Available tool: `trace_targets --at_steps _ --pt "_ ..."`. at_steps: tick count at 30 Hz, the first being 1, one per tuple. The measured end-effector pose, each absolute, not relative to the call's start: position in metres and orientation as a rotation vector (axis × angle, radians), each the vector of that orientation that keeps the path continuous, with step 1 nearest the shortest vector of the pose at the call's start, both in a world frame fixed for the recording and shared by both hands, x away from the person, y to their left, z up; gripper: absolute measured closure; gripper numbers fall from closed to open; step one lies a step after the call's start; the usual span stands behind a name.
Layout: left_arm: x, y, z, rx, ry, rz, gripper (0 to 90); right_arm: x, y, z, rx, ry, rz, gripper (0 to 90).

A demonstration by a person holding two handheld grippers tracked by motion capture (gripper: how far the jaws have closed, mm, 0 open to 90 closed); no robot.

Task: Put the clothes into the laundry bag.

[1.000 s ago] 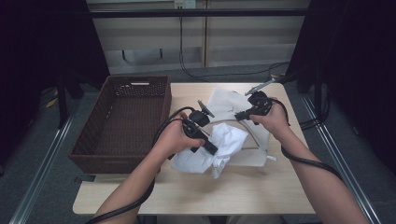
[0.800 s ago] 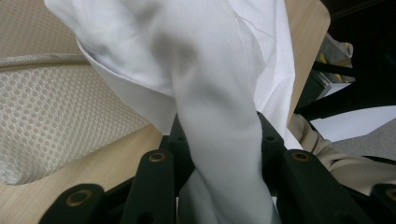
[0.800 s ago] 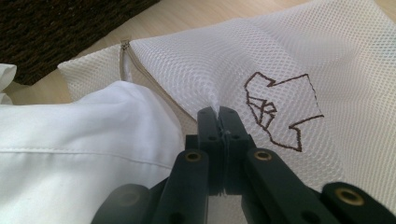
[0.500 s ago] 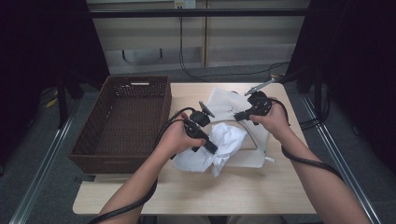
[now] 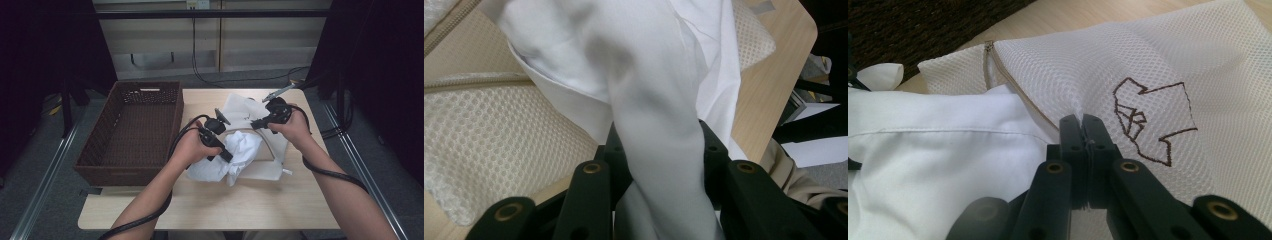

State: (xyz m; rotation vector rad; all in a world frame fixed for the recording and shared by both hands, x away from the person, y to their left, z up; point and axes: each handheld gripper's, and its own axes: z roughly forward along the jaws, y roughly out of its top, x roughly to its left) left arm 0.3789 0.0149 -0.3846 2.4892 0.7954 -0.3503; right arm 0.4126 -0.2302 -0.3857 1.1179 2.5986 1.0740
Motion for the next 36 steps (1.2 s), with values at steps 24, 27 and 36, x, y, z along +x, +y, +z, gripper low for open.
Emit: trace_targets --at_steps 24,27,36 --pt "0.388 0.003 -0.394 2.485 0.854 -0.29 67.5 0.41 -0.224 -0.383 1.077 2.616 1.091 90.0" --pt "0.389 0.003 -0.394 2.459 0.881 -0.284 67.5 0.41 -0.225 -0.383 1.084 2.613 1.088 90.0" --pt "0.391 0.001 -0.397 2.448 0.911 -0.247 67.4 0.409 -0.225 -0.385 1.08 2.619 1.087 90.0"
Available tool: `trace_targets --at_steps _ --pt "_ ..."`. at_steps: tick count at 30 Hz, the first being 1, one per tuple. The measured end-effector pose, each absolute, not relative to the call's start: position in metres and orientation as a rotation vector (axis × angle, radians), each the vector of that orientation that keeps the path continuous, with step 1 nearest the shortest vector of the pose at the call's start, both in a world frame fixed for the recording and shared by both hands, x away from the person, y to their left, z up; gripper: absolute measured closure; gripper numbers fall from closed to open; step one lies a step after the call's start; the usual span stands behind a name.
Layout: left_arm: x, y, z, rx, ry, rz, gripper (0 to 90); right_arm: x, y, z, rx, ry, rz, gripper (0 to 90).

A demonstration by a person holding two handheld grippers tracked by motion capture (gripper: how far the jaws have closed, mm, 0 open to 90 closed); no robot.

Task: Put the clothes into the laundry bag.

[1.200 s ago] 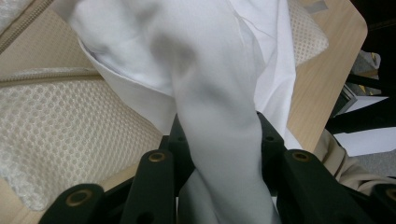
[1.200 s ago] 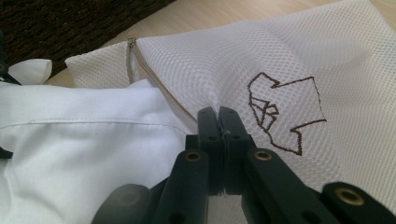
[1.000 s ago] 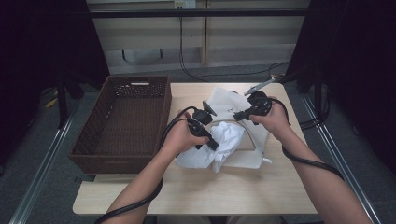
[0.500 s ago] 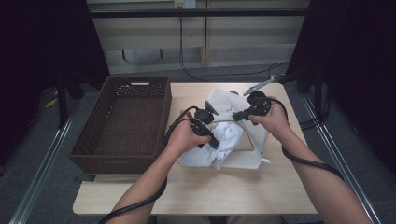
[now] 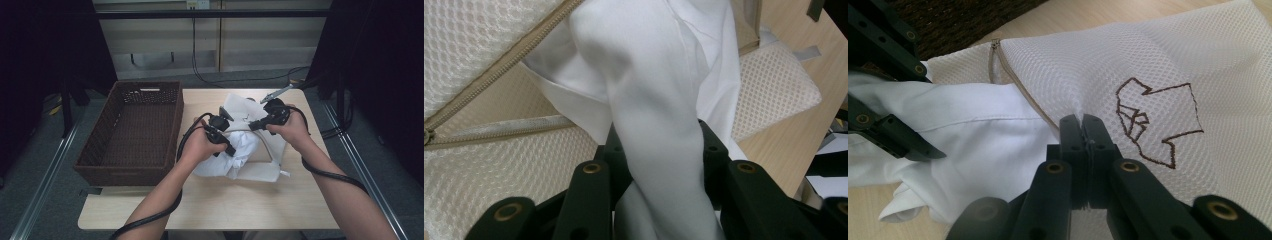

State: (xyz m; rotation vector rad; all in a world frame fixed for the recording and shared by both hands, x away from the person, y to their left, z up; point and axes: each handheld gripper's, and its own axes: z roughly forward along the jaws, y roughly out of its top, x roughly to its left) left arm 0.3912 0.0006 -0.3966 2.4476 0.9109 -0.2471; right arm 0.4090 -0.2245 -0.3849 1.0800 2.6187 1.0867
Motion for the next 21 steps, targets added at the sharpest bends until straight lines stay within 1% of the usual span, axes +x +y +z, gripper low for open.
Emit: trace_targets --at_steps 6,9,21 --pt "0.3929 -0.0007 -0.3965 2.454 0.912 -0.221 67.4 0.4096 -0.2252 -0.3849 1.081 2.612 1.092 90.0" --pt "0.3929 -0.0026 -0.3979 2.434 0.94 -0.201 67.4 0.4091 -0.225 -0.3855 1.083 2.613 1.093 90.0" --pt "0.3934 -0.0092 -0.3989 2.434 0.969 -0.178 67.2 0.4082 -0.2245 -0.3848 1.084 2.614 1.09 90.0"
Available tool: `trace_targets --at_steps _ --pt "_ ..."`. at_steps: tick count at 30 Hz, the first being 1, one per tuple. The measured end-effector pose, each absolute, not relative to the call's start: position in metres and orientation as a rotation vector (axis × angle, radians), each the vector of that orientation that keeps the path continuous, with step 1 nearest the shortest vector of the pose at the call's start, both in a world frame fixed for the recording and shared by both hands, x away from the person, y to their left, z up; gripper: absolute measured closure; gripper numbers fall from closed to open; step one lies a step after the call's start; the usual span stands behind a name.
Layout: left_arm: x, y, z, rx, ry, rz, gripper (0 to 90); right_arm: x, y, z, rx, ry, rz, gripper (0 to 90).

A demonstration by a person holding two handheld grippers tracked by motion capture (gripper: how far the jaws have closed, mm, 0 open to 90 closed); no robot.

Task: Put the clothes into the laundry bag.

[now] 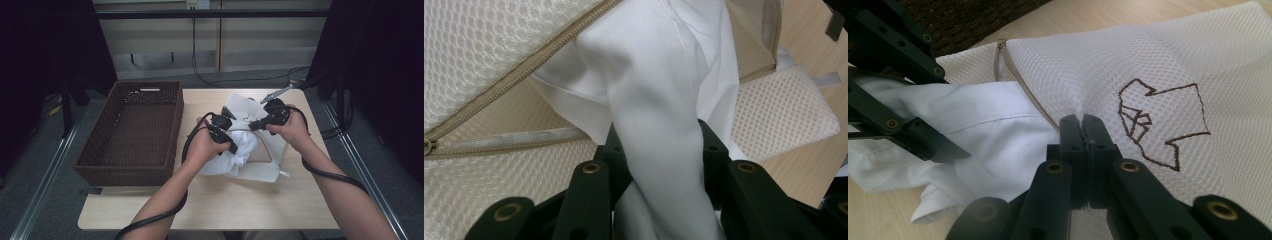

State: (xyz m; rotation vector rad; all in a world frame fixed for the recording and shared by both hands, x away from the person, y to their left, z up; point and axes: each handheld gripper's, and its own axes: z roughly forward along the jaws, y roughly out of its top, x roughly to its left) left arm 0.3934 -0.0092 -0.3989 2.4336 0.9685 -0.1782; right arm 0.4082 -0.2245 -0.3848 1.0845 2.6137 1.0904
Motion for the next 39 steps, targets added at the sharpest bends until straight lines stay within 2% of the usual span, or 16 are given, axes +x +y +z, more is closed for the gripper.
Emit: trace_targets --at_steps 39 --pt "0.3994 -0.018 -0.406 2.377 1.034 -0.158 66.7 0.4064 -0.2242 -0.3846 1.071 2.623 1.102 90.0"
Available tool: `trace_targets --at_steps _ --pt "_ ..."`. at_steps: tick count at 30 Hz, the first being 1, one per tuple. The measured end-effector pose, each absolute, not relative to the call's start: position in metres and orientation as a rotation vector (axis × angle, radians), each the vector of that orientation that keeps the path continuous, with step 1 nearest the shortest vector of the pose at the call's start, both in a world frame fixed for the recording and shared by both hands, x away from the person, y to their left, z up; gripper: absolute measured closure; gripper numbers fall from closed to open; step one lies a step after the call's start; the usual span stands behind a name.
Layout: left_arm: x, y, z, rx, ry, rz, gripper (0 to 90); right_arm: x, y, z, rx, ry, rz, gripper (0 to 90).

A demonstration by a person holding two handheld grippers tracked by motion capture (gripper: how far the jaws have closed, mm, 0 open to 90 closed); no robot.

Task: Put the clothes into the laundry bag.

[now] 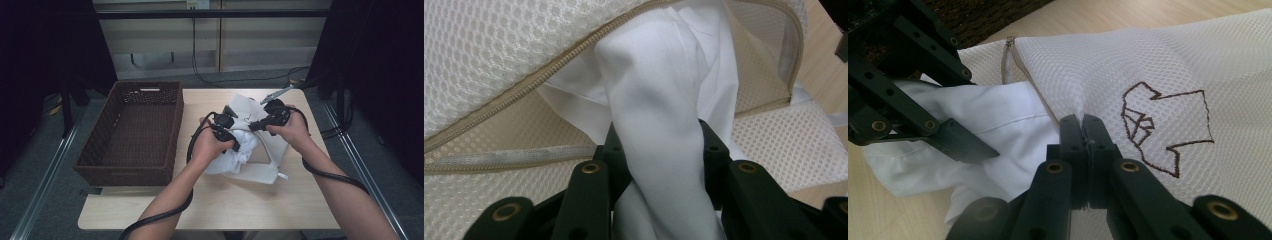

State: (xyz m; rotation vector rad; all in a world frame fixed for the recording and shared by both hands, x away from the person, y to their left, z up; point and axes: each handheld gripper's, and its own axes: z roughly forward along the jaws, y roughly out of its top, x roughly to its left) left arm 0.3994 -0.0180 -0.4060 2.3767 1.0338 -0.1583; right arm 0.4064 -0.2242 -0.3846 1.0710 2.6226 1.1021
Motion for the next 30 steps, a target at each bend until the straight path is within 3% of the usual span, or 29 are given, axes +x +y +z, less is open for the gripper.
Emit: trace_targets --at_steps 30 --pt "0.4038 -0.0223 -0.407 2.37 1.059 -0.148 66.5 0.4057 -0.2245 -0.3827 1.058 2.629 1.107 90.0"
